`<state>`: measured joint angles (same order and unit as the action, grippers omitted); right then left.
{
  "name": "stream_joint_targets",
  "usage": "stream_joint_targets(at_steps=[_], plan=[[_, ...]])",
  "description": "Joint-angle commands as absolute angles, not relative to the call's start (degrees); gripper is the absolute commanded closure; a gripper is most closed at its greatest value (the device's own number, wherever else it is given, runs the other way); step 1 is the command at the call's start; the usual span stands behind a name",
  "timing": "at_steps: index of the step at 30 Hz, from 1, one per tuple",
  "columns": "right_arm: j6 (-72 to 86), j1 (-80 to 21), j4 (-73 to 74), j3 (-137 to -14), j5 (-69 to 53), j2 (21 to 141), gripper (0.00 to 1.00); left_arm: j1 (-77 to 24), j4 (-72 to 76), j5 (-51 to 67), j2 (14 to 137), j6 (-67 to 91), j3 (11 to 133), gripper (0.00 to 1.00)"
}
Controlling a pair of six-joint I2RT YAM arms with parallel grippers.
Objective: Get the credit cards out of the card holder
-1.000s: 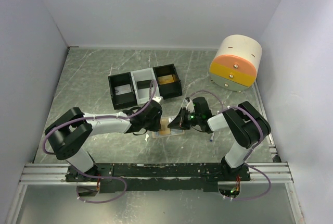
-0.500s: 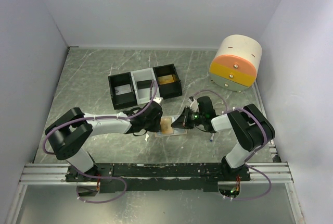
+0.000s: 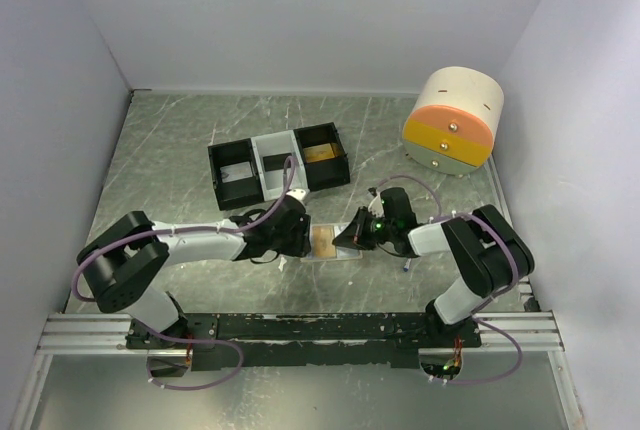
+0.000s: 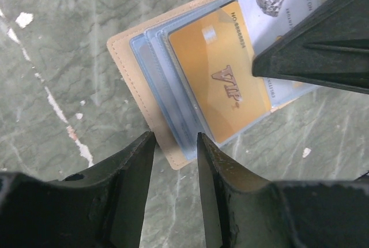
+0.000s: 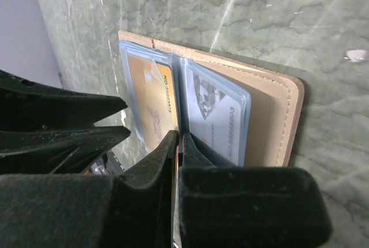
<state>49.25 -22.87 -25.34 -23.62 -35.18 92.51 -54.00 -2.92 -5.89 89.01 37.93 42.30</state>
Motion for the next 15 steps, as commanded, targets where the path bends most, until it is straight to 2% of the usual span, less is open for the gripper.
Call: stream_joint_targets(at_steps=[1, 10, 15], plan=[[47.98, -22.28, -19.15, -22.33, -27.53, 89.64, 1.0, -54.05, 3.53, -1.36, 88.48, 39.17, 42.49, 0.52], [47.76, -22.24, -20.45, -21.03, -29.71, 89.63, 1.0, -54.05, 9.77, 3.25, 91.9, 37.05, 44.45, 0.5], [47.78, -22.24, -21.76, -20.98, -32.14, 90.41, 1.0, -54.05, 8.88, 2.45, 95.37, 36.3, 46.56, 0.54]])
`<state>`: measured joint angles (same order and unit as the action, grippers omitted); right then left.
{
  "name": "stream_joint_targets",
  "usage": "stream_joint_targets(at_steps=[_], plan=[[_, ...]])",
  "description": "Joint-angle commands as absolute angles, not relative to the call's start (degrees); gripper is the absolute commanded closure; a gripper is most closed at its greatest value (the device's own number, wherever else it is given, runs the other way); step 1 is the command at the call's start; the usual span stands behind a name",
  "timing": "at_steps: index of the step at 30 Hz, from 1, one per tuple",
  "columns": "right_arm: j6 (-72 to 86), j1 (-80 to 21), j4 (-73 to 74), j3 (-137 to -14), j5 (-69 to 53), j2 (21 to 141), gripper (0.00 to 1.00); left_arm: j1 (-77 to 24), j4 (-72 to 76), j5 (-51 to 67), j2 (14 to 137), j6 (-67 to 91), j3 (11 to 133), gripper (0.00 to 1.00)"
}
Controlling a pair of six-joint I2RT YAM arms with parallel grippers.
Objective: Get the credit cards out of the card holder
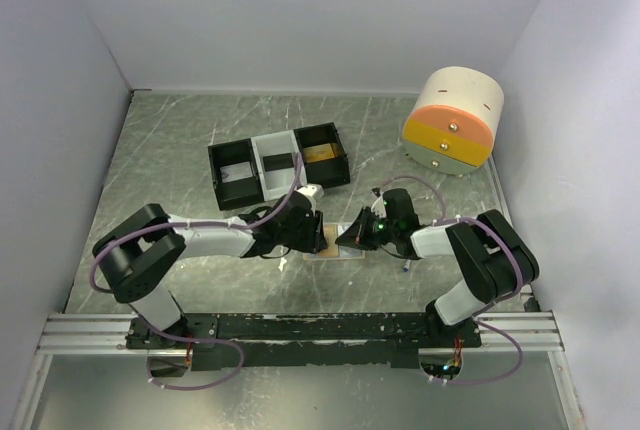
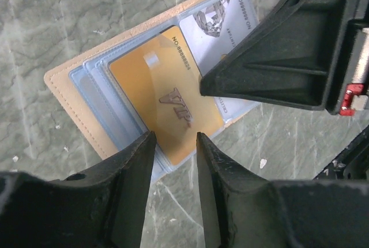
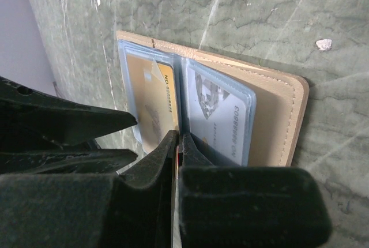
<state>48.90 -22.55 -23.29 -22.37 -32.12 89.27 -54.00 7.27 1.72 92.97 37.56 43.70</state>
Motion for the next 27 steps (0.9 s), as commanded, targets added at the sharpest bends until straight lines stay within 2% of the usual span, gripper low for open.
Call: stream_joint_targets(at_steps=[1, 5, 19, 27], plan=[[47.69, -22.24, -21.23, -21.0, -31.93, 90.19, 1.0, -54.05, 7.26, 1.1, 95.91, 36.45, 47.15, 0.55], [47.0, -22.18, -17.19, -21.8, -28.64, 89.05, 1.0, -54.05, 1.2, -4.31, 96.29, 37.28, 47.7, 0.62], [45.79, -18.35, -14.59, -21.13, -30.73, 86.79, 1.0, -54.05, -0.06, -5.92, 96.15, 37.43, 43.46, 0.68], [41.27, -17.62, -6.86, -23.23, -25.49, 83.64, 1.0, -54.05, -1.99, -7.42, 96.69, 36.52, 43.6, 0.7]])
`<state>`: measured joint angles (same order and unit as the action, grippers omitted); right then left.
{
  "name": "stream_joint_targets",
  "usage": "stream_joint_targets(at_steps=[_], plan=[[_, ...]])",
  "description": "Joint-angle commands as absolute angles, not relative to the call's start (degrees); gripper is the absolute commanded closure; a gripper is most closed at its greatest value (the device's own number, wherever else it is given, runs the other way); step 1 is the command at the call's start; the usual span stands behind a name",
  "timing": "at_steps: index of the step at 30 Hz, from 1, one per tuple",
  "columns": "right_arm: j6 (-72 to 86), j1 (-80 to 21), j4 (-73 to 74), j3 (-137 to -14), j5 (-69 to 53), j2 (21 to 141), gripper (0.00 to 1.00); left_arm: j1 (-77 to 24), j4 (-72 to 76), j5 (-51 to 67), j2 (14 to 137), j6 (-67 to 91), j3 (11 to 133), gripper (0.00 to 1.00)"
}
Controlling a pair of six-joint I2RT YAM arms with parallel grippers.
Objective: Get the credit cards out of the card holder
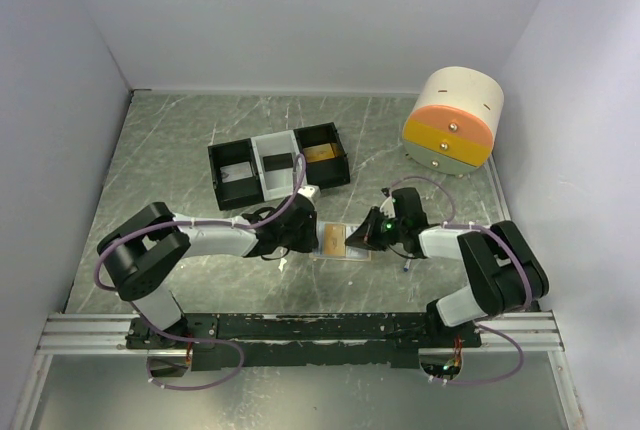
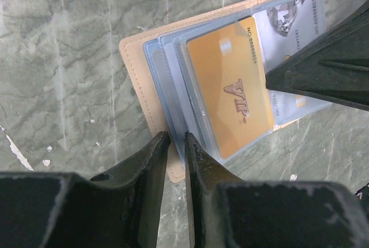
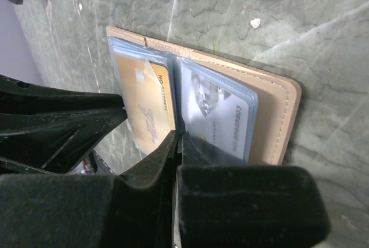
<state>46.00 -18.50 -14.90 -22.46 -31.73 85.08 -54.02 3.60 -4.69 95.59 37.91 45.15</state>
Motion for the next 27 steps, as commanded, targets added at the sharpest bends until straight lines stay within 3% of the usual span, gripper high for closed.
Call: stream_joint_targets(at_steps=[1, 7, 11, 22, 27], plan=[[40.72, -17.59, -5.67, -23.61, -24.94, 83.35, 1.0, -54.05, -1.74, -7.39, 96.72, 36.61, 43.51, 0.7], [39.47, -17.52, -4.11, -23.53, -23.62, 82.49, 1.0, -54.05, -1.46, -7.08, 96.92, 37.02, 43.43, 0.7], [41.73, -17.56, -10.5, -22.3, -30.91, 83.43, 1.0, -54.05, -1.57, -6.95, 95.81, 36.71, 43.57, 0.69], [45.02, -17.52, -18.78, -21.79, -35.35, 85.93, 0.8, -54.05, 5.37, -0.39, 91.98, 35.19, 48.19, 0.51], [46.23, -17.57, -20.5, -21.79, -35.77, 88.13, 0.79, -54.06, 8.9, 4.49, 97.77, 35.74, 50.7, 0.54]])
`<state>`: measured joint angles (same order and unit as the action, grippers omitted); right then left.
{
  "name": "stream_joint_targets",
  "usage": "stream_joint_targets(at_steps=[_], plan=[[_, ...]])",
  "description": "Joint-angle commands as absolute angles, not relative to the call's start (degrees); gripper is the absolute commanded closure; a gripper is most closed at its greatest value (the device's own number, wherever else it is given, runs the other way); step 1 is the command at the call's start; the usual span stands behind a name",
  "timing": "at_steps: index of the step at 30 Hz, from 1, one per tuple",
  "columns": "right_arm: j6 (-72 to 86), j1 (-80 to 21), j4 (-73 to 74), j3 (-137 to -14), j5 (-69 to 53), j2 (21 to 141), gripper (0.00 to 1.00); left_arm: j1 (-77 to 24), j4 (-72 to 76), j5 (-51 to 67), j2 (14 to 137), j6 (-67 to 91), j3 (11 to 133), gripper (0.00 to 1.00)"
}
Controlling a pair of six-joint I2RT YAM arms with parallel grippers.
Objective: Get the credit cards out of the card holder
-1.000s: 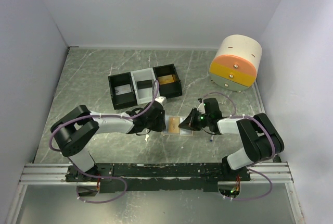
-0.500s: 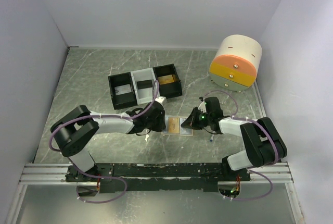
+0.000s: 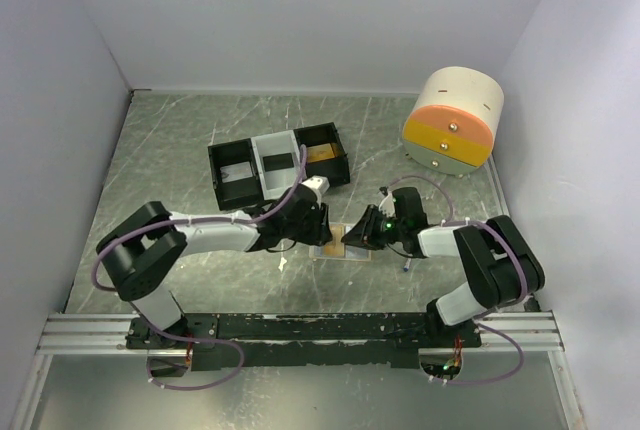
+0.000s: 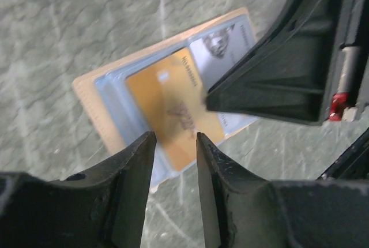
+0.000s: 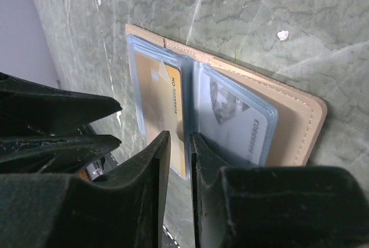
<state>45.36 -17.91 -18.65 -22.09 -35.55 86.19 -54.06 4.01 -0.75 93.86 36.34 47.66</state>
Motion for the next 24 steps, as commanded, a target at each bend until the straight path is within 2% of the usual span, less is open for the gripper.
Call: stream_joint_targets(at_steps=[1, 7, 16, 22, 24], plan=[[46.49, -17.54, -21.01, -21.73, -35.85, 88.45, 0.79, -54.1, 8.51, 4.21, 98.94, 36.22, 51.07, 0.56], [47.35, -17.53, -21.06, -21.42, -34.17, 88.45, 0.8, -54.05, 6.51, 2.24, 100.63, 37.46, 49.72, 0.65], [50.26, -17.49, -25.32, -21.24, -35.76, 92.12, 0.82, -54.06, 2.86, -1.09, 98.05, 36.99, 47.34, 0.67], [48.44, -17.57, -20.99, -22.36, -32.91, 90.16, 0.95, -54.05, 1.75, -1.99, 98.08, 36.11, 47.87, 0.65], [48.39, -17.55, -20.94, -22.42, -33.38, 90.34, 0.97, -54.05, 1.35, -2.27, 98.79, 36.03, 48.73, 0.66]])
